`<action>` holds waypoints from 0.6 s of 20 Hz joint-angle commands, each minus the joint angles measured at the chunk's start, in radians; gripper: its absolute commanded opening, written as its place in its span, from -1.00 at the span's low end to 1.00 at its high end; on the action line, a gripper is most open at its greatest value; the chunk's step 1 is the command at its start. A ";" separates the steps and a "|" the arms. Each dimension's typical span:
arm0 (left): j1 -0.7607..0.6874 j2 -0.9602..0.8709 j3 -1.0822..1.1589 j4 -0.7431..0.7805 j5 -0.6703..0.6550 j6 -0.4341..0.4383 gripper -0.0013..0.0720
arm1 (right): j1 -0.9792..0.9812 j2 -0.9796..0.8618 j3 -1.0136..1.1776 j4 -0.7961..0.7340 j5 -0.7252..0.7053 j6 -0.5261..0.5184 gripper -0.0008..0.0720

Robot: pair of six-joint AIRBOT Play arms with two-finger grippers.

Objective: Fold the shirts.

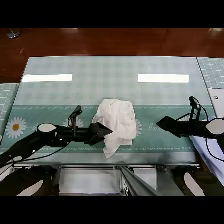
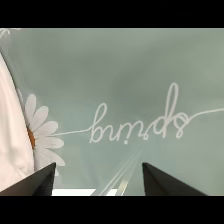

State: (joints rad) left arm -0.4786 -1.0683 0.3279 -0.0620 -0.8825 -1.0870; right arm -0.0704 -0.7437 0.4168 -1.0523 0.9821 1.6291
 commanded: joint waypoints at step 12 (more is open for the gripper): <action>0.218 -0.219 0.331 0.009 -0.291 0.219 -0.87 | 0.005 0.000 -0.001 -0.026 0.061 0.008 0.73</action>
State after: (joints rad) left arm -0.3332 -1.2800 0.6357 -0.0937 -1.1011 -0.8856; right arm -0.0662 -0.7437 0.4168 -1.0710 1.0176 1.6382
